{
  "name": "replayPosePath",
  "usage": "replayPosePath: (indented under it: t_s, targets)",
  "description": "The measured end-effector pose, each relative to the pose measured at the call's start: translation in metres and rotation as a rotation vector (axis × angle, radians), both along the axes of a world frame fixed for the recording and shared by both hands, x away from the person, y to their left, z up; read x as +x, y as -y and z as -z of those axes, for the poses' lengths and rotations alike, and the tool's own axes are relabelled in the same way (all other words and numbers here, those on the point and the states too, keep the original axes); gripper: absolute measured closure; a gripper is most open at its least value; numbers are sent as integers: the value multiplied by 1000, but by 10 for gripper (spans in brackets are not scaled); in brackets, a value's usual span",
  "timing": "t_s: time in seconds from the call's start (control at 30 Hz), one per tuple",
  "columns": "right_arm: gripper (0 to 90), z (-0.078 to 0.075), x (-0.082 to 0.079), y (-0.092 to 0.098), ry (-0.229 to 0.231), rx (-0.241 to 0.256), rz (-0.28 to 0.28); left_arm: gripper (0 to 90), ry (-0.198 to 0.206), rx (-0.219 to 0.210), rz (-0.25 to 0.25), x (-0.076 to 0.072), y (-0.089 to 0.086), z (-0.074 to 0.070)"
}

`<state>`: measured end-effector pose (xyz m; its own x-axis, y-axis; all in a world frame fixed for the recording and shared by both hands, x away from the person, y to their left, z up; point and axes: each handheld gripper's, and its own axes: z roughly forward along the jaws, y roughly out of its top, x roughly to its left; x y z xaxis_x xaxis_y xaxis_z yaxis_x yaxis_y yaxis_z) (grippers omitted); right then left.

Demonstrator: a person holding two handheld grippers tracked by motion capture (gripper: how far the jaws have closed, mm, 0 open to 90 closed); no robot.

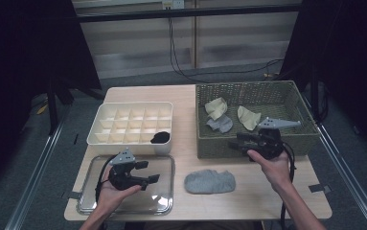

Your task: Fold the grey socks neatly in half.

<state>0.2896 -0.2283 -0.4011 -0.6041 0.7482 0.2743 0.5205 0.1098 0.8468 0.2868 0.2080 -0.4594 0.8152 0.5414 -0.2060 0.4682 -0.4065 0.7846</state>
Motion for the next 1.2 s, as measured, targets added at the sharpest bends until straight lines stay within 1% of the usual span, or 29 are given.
replayPosePath:
  t_s: [0.07, 0.1, 0.13, 0.23, 0.27, 0.33, 0.37, 0.4, 0.47, 0.53, 0.6, 0.67, 0.7, 0.73, 0.77, 0.83, 0.87, 0.9, 0.93, 1.0, 1.07, 1.1, 1.13, 1.2]
  targets:
    - [438, -3, 9, 2, -7, -13, -12, 271, -4, -9, -8, 0, -1, 0]
    - [438, -5, 13, 4, -4, -17, -4, 269, -4, -9, -8, 0, -1, 0]
    - [437, -6, 18, 6, -13, -21, -1, 269, -6, -14, -5, 0, -2, 1]
    - [434, -11, 31, 10, -21, -50, 3, 269, -7, -10, -8, 2, -3, 2]
    - [434, -12, 36, 11, -25, -62, 13, 269, -15, -12, -9, 4, -4, 2]
    - [439, -13, 46, 15, -32, -72, 18, 268, -15, -20, -10, 6, -4, 2]
    - [439, -13, 46, 15, -32, -72, 18, 268, -15, -20, -10, 6, -4, 2]
    - [446, -15, 56, 16, -33, -92, 25, 267, -14, -12, -14, 7, -4, 1]
    - [446, -17, 65, 16, -37, -108, 26, 264, -16, -19, -18, 8, -4, 1]
    - [451, -19, 73, 15, -38, -124, 17, 264, -12, -9, -20, 7, -5, 0]
    - [454, -21, 81, 13, -44, -132, 6, 266, -7, -14, -20, 6, -5, -1]
    - [455, -21, 88, 10, -44, -152, 7, 266, 5, -4, -16, 5, -4, -2]
    - [455, -21, 88, 10, -44, -152, 7, 266, 5, -4, -16, 5, -4, -2]
    - [454, -21, 95, 8, -55, -170, 2, 266, 13, -1, -16, 4, -4, -3]
    - [454, -20, 98, 7, -58, -183, 4, 265, 13, -1, -16, 4, -4, -3]
    - [443, -19, 104, 3, -66, -194, -1, 260, 18, -1, -21, 2, -3, -4]
    - [443, -19, 104, 3, -66, -194, -1, 260, 18, -4, -20, 1, -3, -4]
    - [445, -18, 107, 2, -76, -204, -4, 259, 18, -9, -20, 1, -4, -4]
    - [446, -16, 114, 0, -84, -216, -6, 258, 20, -2, -16, 1, -4, -3]
    - [438, -13, 123, -1, -95, -221, -8, 258, 21, 2, -13, 2, -5, -3]
    - [422, -8, 132, -2, -117, -249, 7, 256, 19, 3, -17, 2, -4, -3]
    - [430, -5, 136, -2, -129, -253, 1, 255, 19, 2, -15, 2, -4, -3]
    - [433, -3, 140, -1, -144, -253, 4, 254, 11, -4, -18, 3, -3, -3]
    - [461, 0, 147, 1, -155, -257, 6, 252, 15, -3, -11, 4, -3, -3]
